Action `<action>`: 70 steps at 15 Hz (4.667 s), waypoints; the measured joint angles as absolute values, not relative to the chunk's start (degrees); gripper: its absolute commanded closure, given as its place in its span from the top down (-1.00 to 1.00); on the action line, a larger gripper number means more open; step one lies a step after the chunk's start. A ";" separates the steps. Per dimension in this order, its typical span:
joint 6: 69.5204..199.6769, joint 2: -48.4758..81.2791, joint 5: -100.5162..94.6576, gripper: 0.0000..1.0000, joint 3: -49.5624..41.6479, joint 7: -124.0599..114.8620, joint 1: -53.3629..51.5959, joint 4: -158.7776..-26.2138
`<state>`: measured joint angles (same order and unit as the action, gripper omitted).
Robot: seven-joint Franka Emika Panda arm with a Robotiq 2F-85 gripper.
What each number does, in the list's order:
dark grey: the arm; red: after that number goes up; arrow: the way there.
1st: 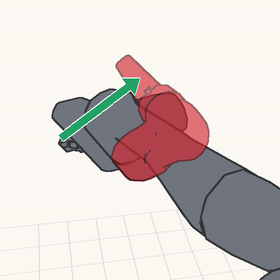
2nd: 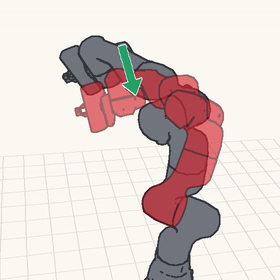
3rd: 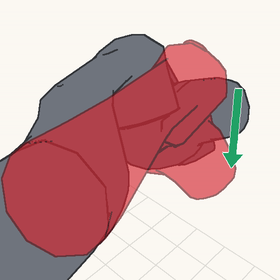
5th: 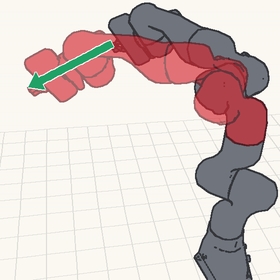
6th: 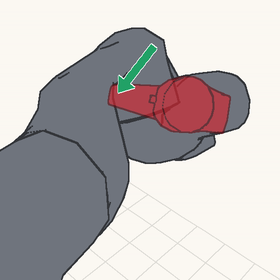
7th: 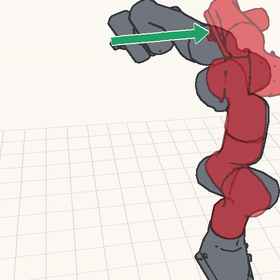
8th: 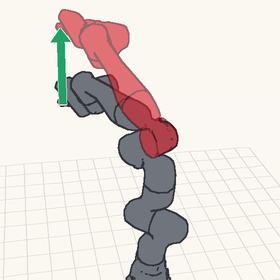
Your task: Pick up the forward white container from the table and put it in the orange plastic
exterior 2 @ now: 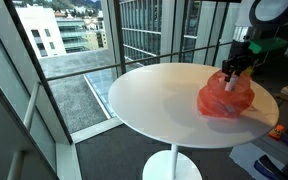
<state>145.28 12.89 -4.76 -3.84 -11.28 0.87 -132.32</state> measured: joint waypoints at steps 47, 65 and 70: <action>127.77 -0.79 -4.76 1.00 -2.97 -10.36 0.75 -132.73; 119.98 -14.32 1.52 1.00 -3.34 -0.57 1.26 -133.41; 119.96 -14.37 1.51 1.00 -3.34 -0.57 1.26 -133.41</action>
<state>119.96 -14.37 1.51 -3.34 -0.57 1.26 -133.41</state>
